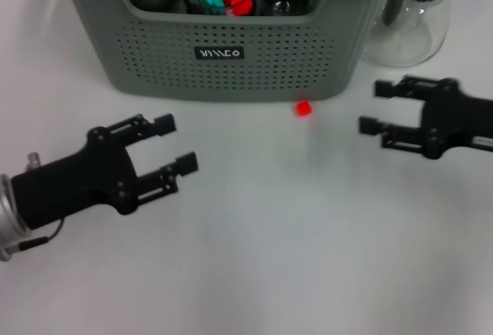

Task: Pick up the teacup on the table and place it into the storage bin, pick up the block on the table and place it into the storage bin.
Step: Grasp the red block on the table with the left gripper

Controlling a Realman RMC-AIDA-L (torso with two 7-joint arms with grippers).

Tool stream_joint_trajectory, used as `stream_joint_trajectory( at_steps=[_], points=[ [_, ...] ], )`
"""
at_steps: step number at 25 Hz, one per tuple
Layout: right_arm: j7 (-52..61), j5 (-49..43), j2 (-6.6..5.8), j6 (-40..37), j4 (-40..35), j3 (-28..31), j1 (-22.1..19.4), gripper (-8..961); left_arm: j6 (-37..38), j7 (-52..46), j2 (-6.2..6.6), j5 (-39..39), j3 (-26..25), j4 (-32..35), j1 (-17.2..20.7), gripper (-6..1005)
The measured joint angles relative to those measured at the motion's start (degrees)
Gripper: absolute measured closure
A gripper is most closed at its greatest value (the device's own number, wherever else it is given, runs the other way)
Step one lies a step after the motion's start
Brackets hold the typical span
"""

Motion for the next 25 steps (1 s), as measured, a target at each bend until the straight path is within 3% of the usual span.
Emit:
stream_joint_trajectory(
  at_steps=[8,16,18,25],
  points=[
    [-6.57,-0.05,0.03,-3.82,-0.29,10.59,-4.33,242,-9.47,7.04,-0.08,1.21,6.78,-8.34,-6.17,325],
    [-6.59,-2.45,-2.81,-5.31,-0.42,10.65,-7.64,242,-25.64,13.72,-0.19,1.13,7.91,-19.44,-16.05,325],
    [-6.62,-2.95,-3.28,-5.55,-0.68,10.68,-8.6,242,-27.25,14.74,-0.25,1.13,8.0,-20.53,-16.86,324],
    [-7.76,-3.45,-3.62,-6.52,-0.98,11.08,-10.59,242,-41.75,20.38,-0.41,0.35,4.7,-30.28,-24.23,325]
  ],
)
